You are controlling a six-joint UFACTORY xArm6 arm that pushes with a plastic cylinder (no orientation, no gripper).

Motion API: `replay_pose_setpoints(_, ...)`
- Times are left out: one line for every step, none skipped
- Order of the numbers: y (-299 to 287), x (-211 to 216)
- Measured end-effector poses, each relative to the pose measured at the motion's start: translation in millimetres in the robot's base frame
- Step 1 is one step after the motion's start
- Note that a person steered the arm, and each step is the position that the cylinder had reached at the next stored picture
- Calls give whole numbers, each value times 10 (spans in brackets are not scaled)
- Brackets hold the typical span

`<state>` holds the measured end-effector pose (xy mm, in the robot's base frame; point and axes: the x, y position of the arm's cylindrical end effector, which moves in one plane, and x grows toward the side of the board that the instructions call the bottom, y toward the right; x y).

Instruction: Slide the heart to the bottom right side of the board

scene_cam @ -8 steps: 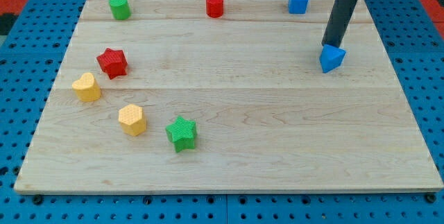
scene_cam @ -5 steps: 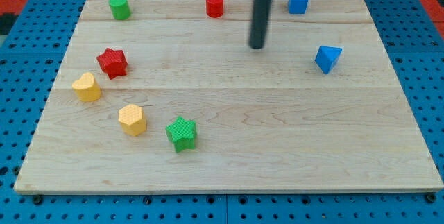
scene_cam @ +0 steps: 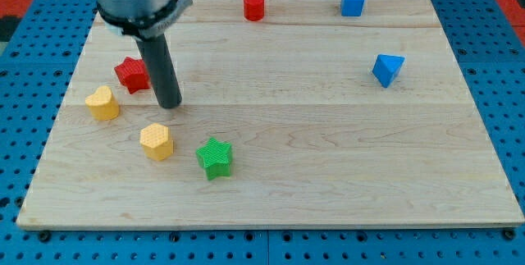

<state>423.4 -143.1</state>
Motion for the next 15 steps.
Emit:
replay_pose_setpoints(-628, -138)
replay_pose_setpoints(-1044, -159)
replay_pose_setpoints(-1385, -152)
replay_pose_setpoints(-732, 368)
replay_pose_setpoints(-210, 298)
replay_pose_setpoints(29, 528)
replay_pose_setpoints(-81, 715)
replay_pose_setpoints(678, 684)
replay_pose_setpoints(1395, 580)
replay_pose_setpoints(1735, 615)
replay_pose_setpoints(1405, 574)
replay_pose_setpoints(1541, 562)
replay_pose_setpoints(1578, 399)
replay_pose_setpoints(2097, 495)
replay_pose_setpoints(2235, 419)
